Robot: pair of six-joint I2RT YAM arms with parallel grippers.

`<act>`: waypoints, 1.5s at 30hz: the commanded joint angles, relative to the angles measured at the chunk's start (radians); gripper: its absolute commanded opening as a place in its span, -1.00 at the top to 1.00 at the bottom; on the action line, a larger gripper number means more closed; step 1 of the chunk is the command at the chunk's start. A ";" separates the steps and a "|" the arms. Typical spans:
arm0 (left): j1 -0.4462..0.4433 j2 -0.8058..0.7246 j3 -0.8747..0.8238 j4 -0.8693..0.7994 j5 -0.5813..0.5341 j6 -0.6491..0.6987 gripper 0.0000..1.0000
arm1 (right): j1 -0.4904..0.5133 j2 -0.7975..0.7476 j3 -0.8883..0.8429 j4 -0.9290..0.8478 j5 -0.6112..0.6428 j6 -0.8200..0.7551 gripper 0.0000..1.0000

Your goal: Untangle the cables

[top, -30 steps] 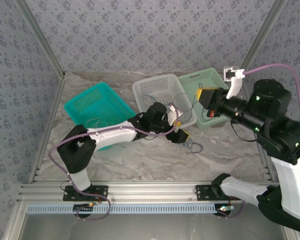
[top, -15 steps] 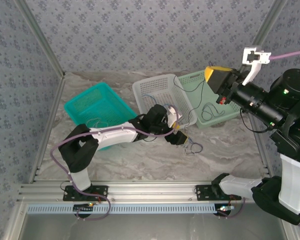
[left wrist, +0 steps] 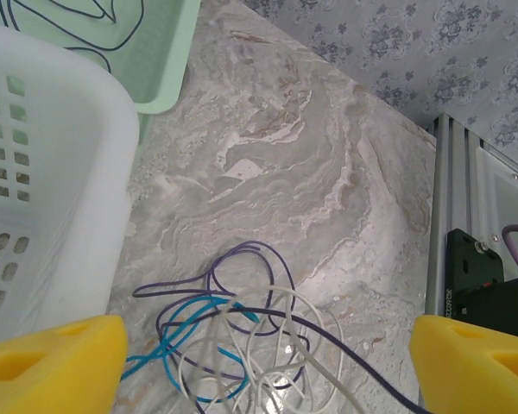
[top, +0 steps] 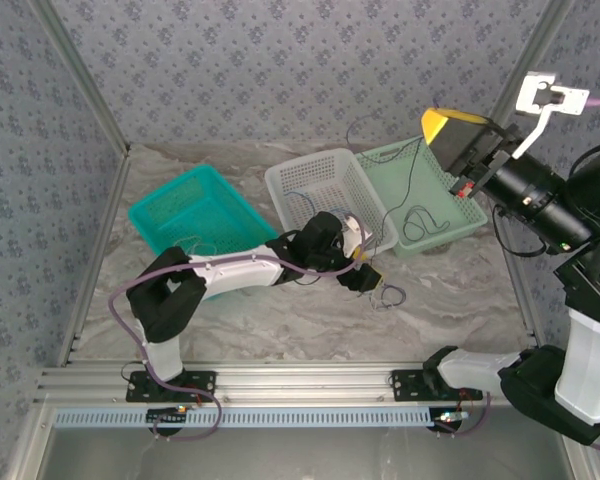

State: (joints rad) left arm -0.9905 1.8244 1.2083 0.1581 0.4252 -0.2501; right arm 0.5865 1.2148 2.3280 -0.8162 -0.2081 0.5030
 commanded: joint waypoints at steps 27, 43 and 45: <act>-0.048 -0.112 0.080 -0.028 -0.057 0.034 1.00 | -0.010 -0.133 -0.223 -0.153 0.330 -0.167 0.99; -0.048 -0.118 0.286 -0.141 0.076 -0.006 1.00 | -0.123 -0.208 -0.522 -0.096 0.487 -0.189 0.50; -0.048 -0.117 0.309 -0.146 0.084 -0.019 1.00 | -0.192 -0.181 -0.524 -0.096 0.391 -0.167 0.42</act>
State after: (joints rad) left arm -1.0306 1.7409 1.4635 0.0444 0.4603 -0.2459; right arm 0.4511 1.0050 1.8153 -0.9562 0.2543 0.3260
